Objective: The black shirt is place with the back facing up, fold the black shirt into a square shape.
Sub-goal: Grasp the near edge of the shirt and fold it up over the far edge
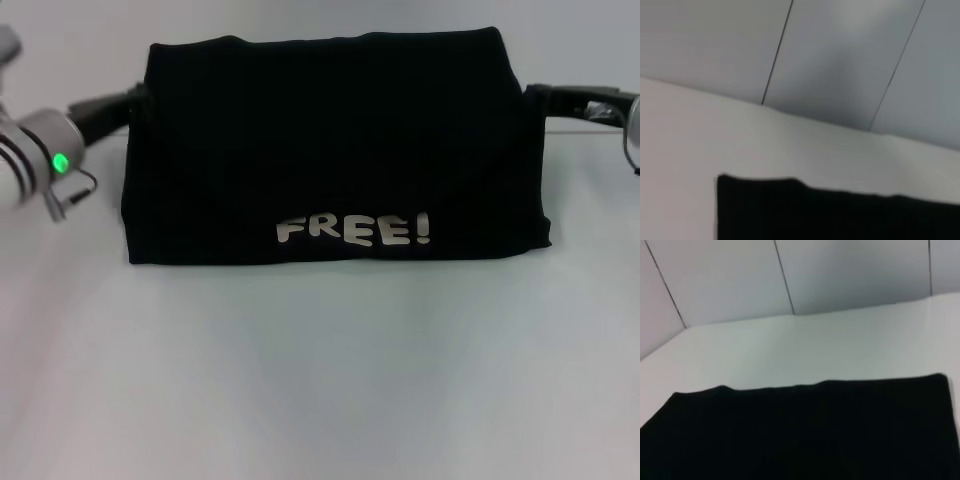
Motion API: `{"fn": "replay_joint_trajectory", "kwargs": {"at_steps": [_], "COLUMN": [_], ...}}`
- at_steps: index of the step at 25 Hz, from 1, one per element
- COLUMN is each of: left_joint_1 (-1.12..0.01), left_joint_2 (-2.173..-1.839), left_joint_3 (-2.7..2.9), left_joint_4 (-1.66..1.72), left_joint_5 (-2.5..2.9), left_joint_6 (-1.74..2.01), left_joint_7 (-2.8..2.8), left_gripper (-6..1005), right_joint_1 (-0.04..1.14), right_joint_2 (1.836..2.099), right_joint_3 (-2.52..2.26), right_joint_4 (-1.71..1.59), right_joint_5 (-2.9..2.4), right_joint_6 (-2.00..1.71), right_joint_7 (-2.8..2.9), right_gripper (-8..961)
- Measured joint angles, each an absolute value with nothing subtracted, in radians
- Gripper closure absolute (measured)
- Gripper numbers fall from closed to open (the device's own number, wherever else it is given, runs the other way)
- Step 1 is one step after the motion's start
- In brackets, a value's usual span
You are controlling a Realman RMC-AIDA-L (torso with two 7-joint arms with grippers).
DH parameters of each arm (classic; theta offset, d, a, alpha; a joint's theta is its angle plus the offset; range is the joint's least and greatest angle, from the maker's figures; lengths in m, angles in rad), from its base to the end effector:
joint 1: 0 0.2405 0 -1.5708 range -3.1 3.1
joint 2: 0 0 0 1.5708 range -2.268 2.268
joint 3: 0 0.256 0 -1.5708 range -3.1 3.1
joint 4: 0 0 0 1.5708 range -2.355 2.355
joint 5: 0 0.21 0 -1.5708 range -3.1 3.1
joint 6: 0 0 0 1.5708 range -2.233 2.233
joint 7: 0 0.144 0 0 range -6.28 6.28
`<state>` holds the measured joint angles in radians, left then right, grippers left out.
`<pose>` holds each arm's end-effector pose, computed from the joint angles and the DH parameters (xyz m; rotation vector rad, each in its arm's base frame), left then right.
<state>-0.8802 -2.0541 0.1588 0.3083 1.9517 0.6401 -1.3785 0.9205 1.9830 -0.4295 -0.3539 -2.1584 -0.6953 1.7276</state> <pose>-0.2719 0.4698 0.0214 -1.7860 -1.0722 -0.6385 0.2483 0.4852 0.0337 -1.9969 1.0450 0.4798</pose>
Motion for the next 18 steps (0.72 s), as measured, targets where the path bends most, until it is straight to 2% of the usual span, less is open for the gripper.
{"fn": "replay_joint_trajectory", "kwargs": {"at_steps": [4, 7, 9, 14, 18], "left_joint_1": [-0.885, -0.886, -0.886, -0.878, -0.86], "left_joint_2": [-2.098, -2.11, -2.109, -2.098, -2.08], "left_joint_3": [0.16, 0.161, 0.161, 0.155, 0.162], "left_joint_4": [0.295, 0.292, 0.288, 0.292, 0.311], "left_joint_5": [1.913, 1.903, 1.902, 1.902, 1.906], "left_joint_6": [0.583, 0.576, 0.575, 0.575, 0.605], "left_joint_7": [-1.262, -1.223, -1.221, -1.239, -1.338], "left_gripper": [936, 881, 844, 752, 590], "right_joint_1": [0.921, 0.918, 0.917, 0.909, 0.901], "right_joint_2": [2.006, 2.011, 2.011, 2.013, 2.012], "right_joint_3": [-0.423, -0.419, -0.42, -0.425, -0.426], "right_joint_4": [-0.347, -0.347, -0.347, -0.358, -0.38], "right_joint_5": [-2.158, -2.158, -2.158, -2.158, -2.158], "right_joint_6": [-0.673, -0.672, -0.675, -0.689, -0.718], "right_joint_7": [1.728, 1.729, 1.729, 1.73, 1.73], "right_gripper": [761, 753, 747, 637, 550]}}
